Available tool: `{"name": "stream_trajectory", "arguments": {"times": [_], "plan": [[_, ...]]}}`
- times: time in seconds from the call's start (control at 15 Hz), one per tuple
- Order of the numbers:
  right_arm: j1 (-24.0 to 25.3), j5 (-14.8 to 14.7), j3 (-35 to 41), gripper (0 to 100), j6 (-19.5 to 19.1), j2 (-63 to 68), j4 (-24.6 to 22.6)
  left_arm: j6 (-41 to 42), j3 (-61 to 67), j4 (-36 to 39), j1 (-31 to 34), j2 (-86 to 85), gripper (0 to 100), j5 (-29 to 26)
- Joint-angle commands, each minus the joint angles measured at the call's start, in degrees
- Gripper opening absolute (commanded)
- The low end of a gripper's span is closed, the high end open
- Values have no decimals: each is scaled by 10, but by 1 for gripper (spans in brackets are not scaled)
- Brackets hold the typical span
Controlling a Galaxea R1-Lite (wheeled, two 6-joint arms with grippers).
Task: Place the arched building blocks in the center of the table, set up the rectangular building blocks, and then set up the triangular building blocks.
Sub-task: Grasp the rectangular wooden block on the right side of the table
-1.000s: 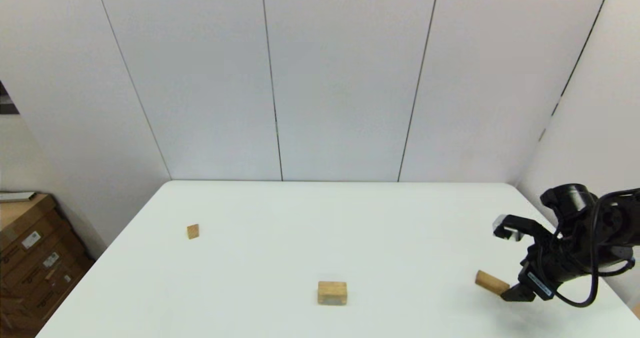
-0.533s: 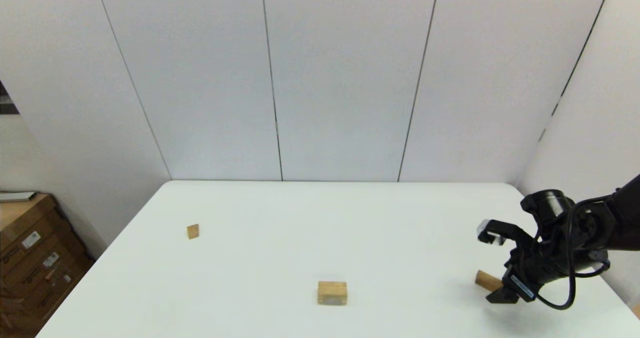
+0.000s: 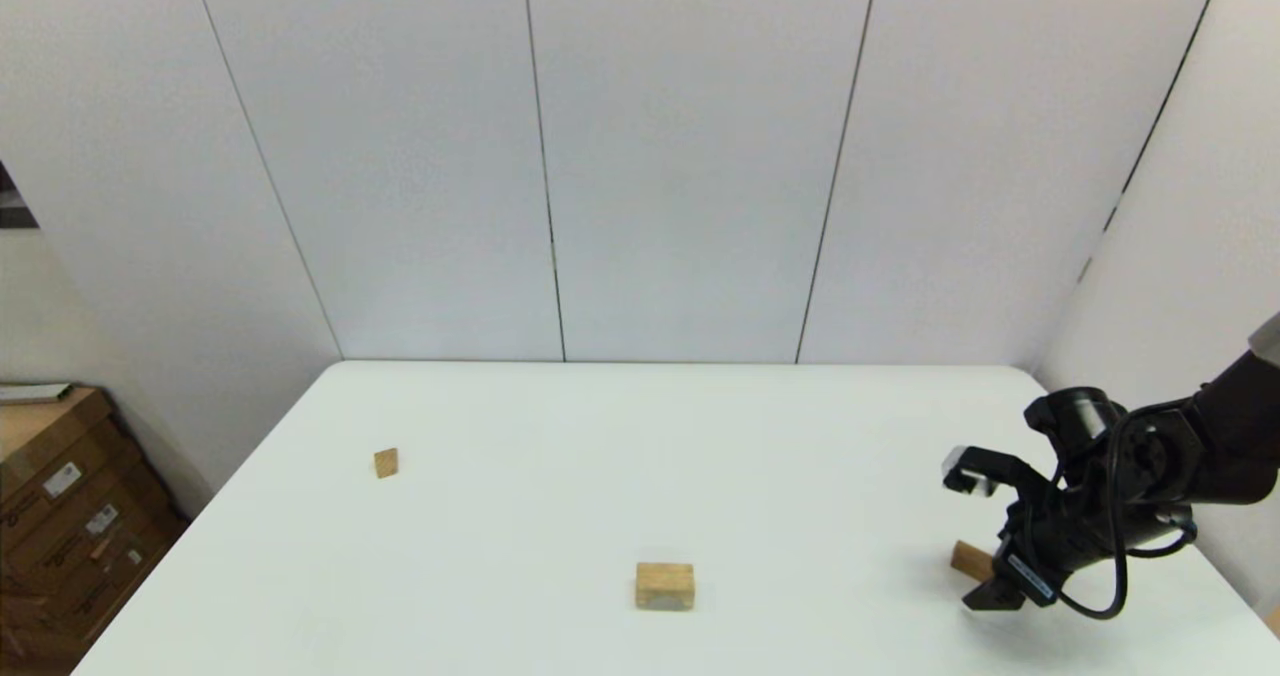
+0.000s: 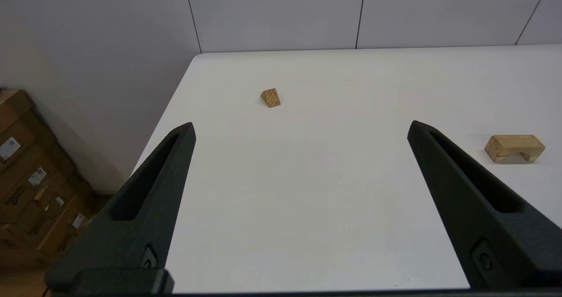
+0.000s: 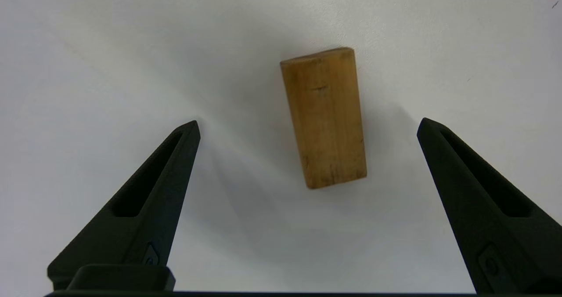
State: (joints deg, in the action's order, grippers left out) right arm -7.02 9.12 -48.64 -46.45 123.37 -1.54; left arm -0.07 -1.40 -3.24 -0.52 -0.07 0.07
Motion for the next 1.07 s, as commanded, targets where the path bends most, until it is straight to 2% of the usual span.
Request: {"name": "stream_trajectory", "arguments": {"times": [0.07, 0.33, 0.4, 1.07], "plan": [[0, 0, -2, 100, -3, 22, -16, 0, 0, 0, 0, 1, 100, 0], [1, -1, -8, 100, -2, 29, -19, 0, 0, 0, 0, 1, 100, 0], [0, -1, -8, 0, -2, 30, -19, 0, 0, 0, 0, 1, 100, 0], [0, 1, -6, 0, 0, 14, -10, 0, 0, 0, 0, 1, 100, 0]]}}
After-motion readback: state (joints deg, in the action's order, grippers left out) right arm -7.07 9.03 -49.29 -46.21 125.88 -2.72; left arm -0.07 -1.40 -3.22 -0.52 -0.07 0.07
